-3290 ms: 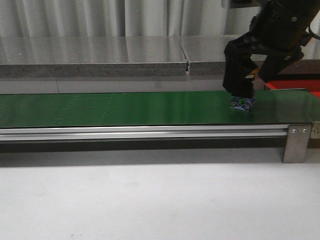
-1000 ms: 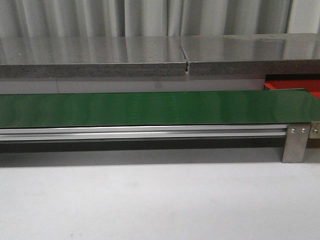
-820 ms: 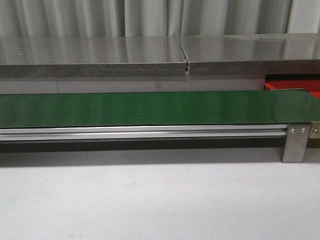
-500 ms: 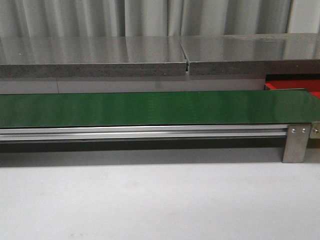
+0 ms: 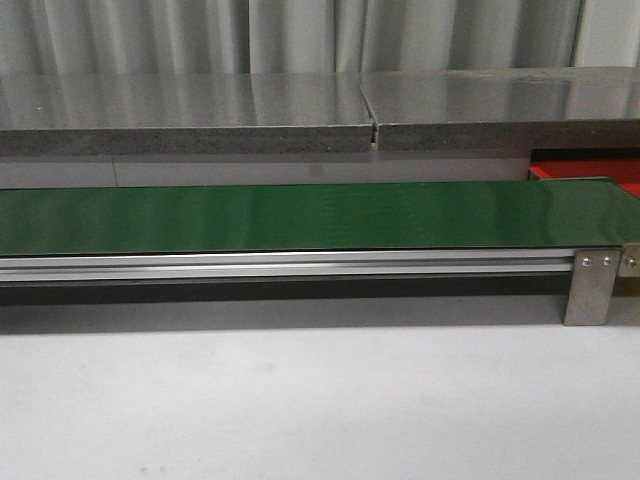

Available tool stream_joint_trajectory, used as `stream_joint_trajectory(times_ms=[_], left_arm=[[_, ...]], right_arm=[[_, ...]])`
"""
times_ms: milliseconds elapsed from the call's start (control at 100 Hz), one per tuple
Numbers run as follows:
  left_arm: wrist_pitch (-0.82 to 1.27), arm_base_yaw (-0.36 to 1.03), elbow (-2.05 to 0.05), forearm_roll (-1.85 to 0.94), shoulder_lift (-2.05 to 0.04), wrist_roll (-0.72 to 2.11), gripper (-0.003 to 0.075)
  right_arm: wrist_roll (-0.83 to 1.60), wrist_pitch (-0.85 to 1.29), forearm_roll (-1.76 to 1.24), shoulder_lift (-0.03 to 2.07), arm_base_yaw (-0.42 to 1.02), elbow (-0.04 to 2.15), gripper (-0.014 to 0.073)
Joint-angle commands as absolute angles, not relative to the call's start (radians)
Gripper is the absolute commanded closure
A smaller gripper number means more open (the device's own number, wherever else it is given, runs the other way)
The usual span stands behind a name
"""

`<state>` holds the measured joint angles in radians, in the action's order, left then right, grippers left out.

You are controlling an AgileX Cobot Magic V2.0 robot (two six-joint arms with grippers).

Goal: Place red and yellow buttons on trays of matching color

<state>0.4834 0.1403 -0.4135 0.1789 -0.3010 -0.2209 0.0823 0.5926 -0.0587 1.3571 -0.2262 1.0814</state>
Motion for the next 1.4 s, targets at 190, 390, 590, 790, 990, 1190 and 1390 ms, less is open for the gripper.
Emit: stream_joint_trajectory(times_ms=[190,390,590,790,990,1190,1390], left_arm=[[0.411,0.142,-0.438,0.179,-0.309,-0.231,0.0739],[0.411,0.142,-0.438,0.179,-0.309,-0.231,0.0739],[0.411,0.142,-0.438,0.179,-0.309,-0.231,0.0739],[0.411,0.142,-0.438,0.179,-0.309,-0.231,0.0739],[0.411,0.142,-0.438,0.179,-0.309,-0.231,0.0739],[0.411,0.142,-0.438,0.179,-0.309,-0.231,0.0739],[0.411,0.142,-0.438,0.179,-0.309,-0.231,0.0739]], right_arm=[[0.131,0.558,-0.064,1.103,-0.115,1.058,-0.0050],[0.132,0.554,-0.064,0.949,-0.043,0.929,-0.0050],[0.144,0.547,-0.064,0.807,-0.007,0.812,-0.0018],[0.144,0.557,-0.064,0.699,-0.006,0.768,0.0347],[0.144,0.556,-0.064,0.678,-0.006,0.768,0.0659],[0.144,0.562,-0.064,0.678,-0.006,0.768,0.0662],[0.144,0.563,-0.064,0.678,-0.006,0.768,0.0662]])
